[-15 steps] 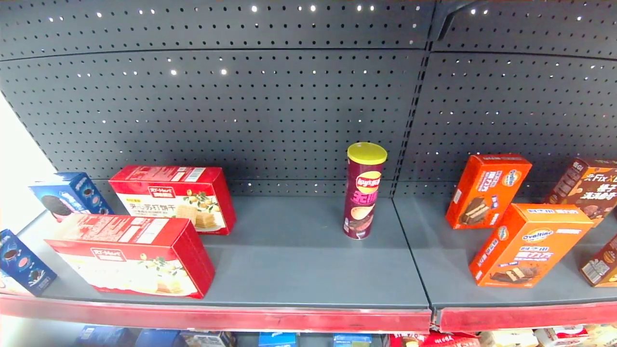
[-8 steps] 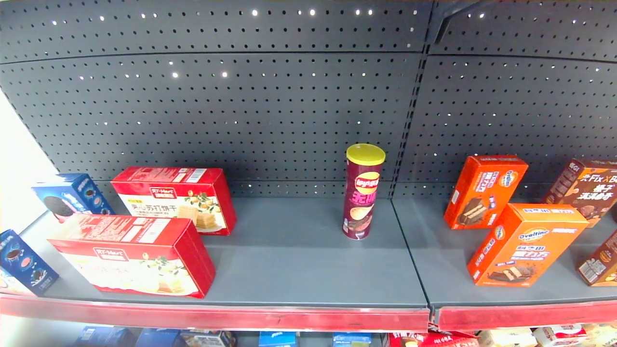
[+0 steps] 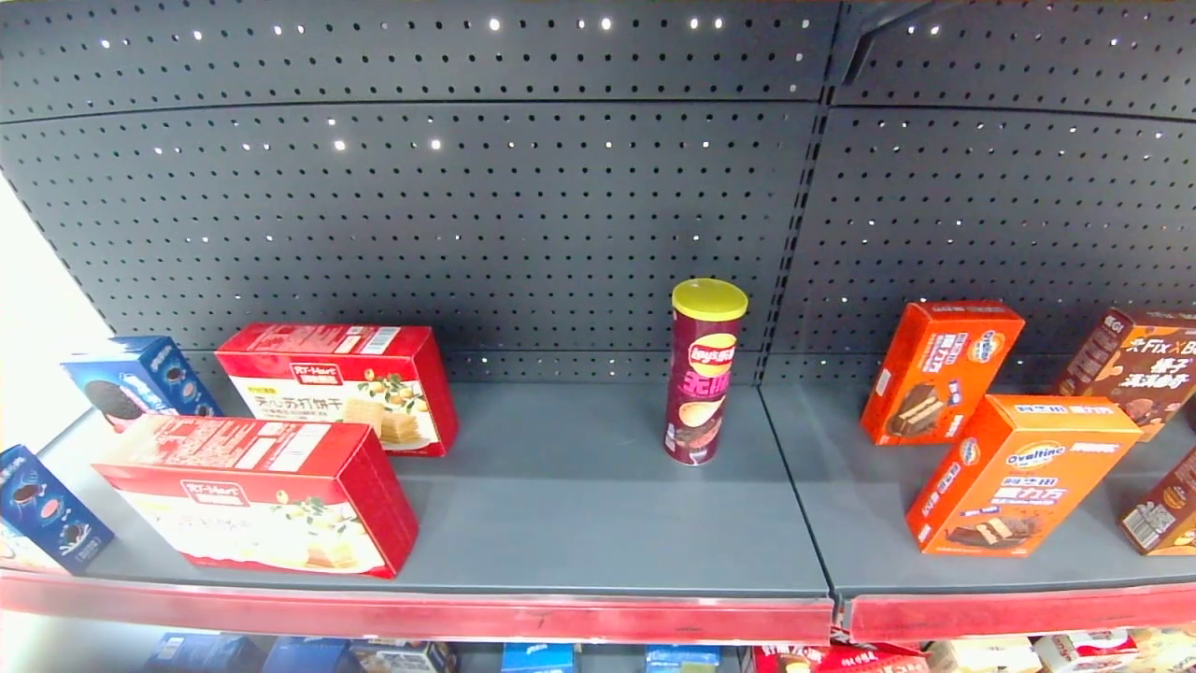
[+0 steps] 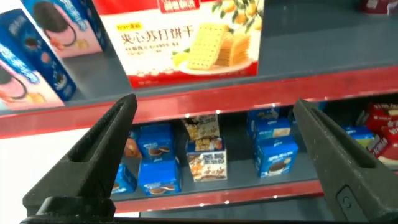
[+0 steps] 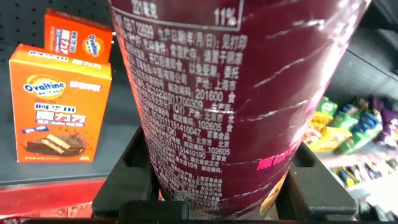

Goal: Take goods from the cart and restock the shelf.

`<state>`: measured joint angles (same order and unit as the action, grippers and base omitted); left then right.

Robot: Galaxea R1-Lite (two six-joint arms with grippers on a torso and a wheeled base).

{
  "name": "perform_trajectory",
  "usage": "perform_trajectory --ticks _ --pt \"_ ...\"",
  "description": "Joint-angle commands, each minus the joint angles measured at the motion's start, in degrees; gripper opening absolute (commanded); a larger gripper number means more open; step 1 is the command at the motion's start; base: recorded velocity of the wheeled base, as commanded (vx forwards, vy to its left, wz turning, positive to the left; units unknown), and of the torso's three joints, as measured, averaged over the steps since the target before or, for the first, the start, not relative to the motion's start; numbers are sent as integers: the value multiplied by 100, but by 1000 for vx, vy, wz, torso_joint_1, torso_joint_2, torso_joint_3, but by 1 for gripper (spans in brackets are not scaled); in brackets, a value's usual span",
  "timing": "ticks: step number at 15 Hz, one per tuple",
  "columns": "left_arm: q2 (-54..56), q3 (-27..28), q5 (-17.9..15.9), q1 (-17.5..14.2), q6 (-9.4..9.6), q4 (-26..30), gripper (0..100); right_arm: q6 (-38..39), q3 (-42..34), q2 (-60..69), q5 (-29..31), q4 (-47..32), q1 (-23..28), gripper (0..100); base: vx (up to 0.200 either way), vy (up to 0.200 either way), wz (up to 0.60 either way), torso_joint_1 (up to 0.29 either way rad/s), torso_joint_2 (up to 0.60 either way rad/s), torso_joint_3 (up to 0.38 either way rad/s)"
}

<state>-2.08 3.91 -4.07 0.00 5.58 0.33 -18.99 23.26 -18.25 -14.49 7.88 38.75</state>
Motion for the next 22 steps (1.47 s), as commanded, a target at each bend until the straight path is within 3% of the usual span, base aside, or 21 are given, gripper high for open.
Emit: perform_trajectory --ticks 1,2,3,4,5,7,12,14,15,17,19,21,22 --pt "-1822 1797 12 -18 -356 29 100 1 724 217 34 -744 -70 0 0 0 0 0 0 0" --pt "-2525 2658 -15 9 -374 29 100 45 1163 366 34 -1543 -79 0 0 0 0 0 0 0" --pt "-3131 3107 -23 9 22 2 100 238 1559 498 43 -2308 -87 0 0 0 0 0 0 0" --pt "-3334 3195 -32 9 408 -15 100 449 1787 621 52 -2800 -79 0 0 0 0 0 0 0" --pt "-3641 3159 -173 123 945 -24 100 748 2069 744 61 -3389 -52 0 0 0 0 0 0 0" --pt "-4081 3159 -806 606 1402 -121 100 959 2359 885 26 -4039 -114 0 0 0 0 0 0 0" --pt "-5074 3309 -885 703 1463 -894 100 985 2394 805 149 -4101 -852 0 0 0 0 0 0 0" --pt "-5575 3625 -1254 958 1217 -1079 100 932 2420 797 377 -4083 -579 0 0 0 0 0 0 0" --pt "-5865 3845 -1465 958 901 -1096 100 836 2332 849 377 -4101 -289 0 0 0 0 0 0 0" --pt "-6489 3845 -1509 958 742 -1386 100 572 2244 920 351 -4101 80 0 0 0 0 0 0 0" --pt "-7060 3660 -1535 1099 769 -2248 100 537 2244 1034 360 -4083 185 0 0 0 0 0 0 0" --pt "-7517 3740 -1553 1248 804 -2547 100 502 2174 1060 386 -4039 185 0 0 0 0 0 0 0" --pt "-7667 3766 -1553 1362 936 -2555 100 502 2104 1060 395 -4013 185 0 0 0 0 0 0 0"
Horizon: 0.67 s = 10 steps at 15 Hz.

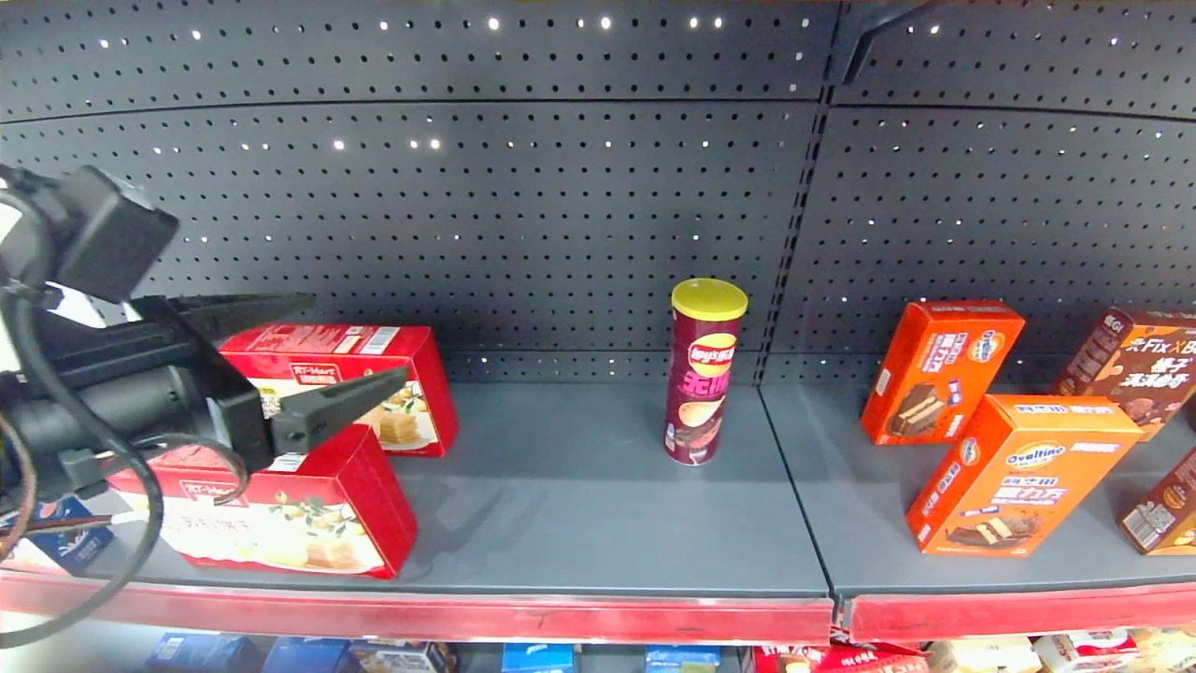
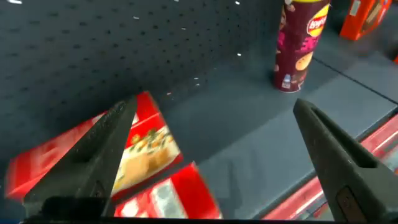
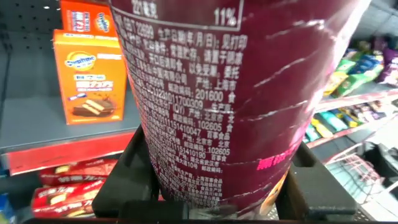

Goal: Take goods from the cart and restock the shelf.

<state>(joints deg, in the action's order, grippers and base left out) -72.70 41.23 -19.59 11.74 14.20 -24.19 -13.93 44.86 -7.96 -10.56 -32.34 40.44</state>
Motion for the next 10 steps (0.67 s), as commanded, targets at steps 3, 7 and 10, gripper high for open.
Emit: perform_trajectory --ticks 3,7,10 --pt "-974 113 -511 320 390 -130 100 -127 -136 5 -8 70 17 0 0 0 0 0 0 0" --pt "-1457 843 -695 514 382 -288 100 -338 -364 31 -52 228 8 0 0 0 0 0 0 0" --pt "-1870 1238 -686 953 382 -288 100 -338 -417 31 -52 263 8 0 0 0 0 0 0 0"
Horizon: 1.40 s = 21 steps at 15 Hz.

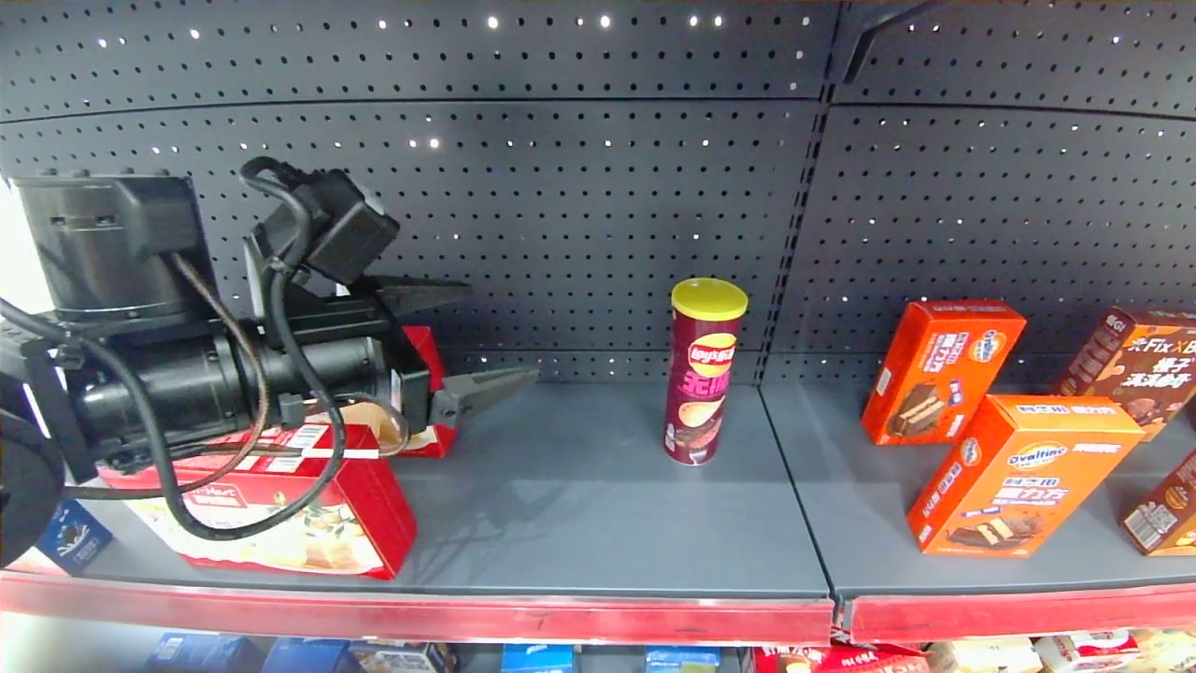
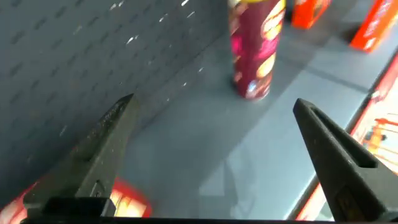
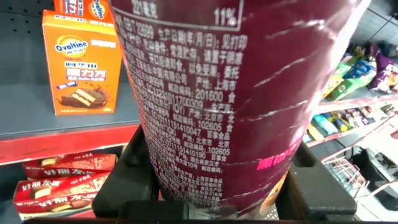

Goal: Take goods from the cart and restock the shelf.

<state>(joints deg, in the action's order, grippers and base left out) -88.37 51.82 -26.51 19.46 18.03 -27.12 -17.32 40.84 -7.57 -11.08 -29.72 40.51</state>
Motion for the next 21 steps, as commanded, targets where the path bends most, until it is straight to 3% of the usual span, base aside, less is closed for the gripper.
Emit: perform_trajectory --ticks 1,5,6,8,9,12,14,21 --pt "-541 425 15 331 -1 -3 100 1 -58 54 1 1 1 0 0 0 0 0 0 0" --pt "-1060 882 76 594 -80 -74 100 1 -138 151 1 1 -8 0 0 0 0 0 0 0" --pt "-1209 953 410 832 -423 -83 100 1 -234 186 9 10 -8 0 0 0 0 0 0 0" --pt "-1517 1410 1025 1113 -836 -83 100 1 -269 186 9 10 -8 0 0 0 0 0 0 0" --pt "-1701 1726 1149 1218 -1091 -74 100 1 -322 177 9 19 -8 0 0 0 0 0 0 0" --pt "-2018 2051 1351 1359 -1416 -74 100 1 -419 177 9 37 -17 0 0 0 0 0 0 0" --pt "-2141 2025 1518 1359 -1478 -56 100 1 -515 168 9 151 -26 0 0 0 0 0 0 0" --pt "-2316 1752 1535 1377 -1469 -21 100 1 -849 151 27 467 -43 0 0 0 0 0 0 0"
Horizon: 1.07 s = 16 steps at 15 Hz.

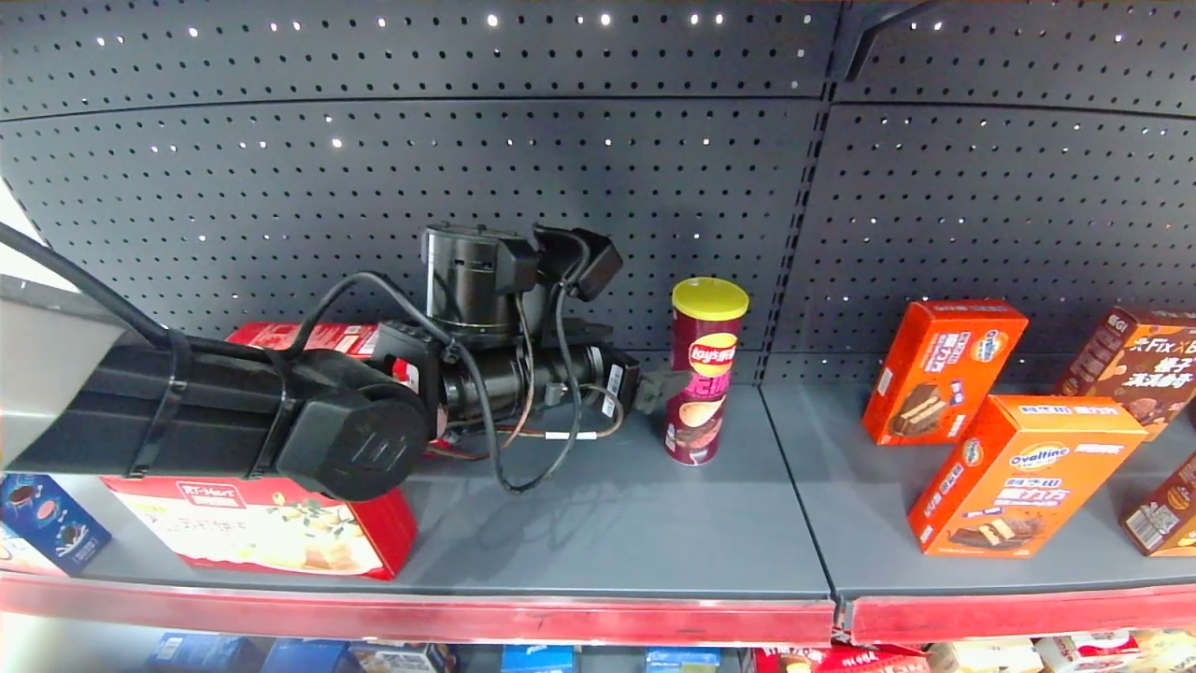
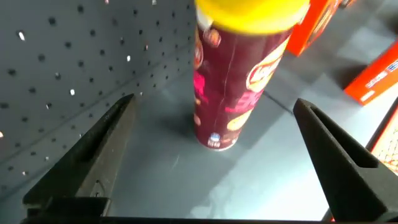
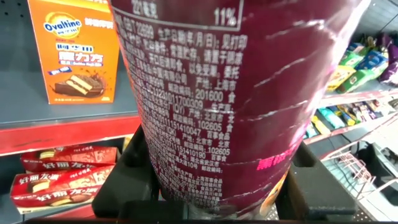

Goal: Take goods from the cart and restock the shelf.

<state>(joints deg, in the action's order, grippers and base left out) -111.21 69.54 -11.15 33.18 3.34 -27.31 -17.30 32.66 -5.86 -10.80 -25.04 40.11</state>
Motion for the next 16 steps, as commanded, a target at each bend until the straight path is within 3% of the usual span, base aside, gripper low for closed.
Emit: perform_trajectory --ticks 1,6,14,15,16 --pt "-41 -37 -1 57 -9 -11 100 -2 -75 -11 8 8 -3 0 0 0 0 0 0 0" --pt "-269 -37 34 426 -202 -47 100 -2 -111 -11 17 8 -3 0 0 0 0 0 0 0" --pt "-726 438 377 443 -352 -20 100 -2 -445 -29 25 254 -3 0 0 0 0 0 0 0" --pt "-796 526 430 461 -404 -20 100 -2 -445 -55 25 254 -12 0 0 0 0 0 0 0" --pt "-920 684 527 540 -598 -29 100 -2 -453 -82 17 254 -12 0 0 0 0 0 0 0"
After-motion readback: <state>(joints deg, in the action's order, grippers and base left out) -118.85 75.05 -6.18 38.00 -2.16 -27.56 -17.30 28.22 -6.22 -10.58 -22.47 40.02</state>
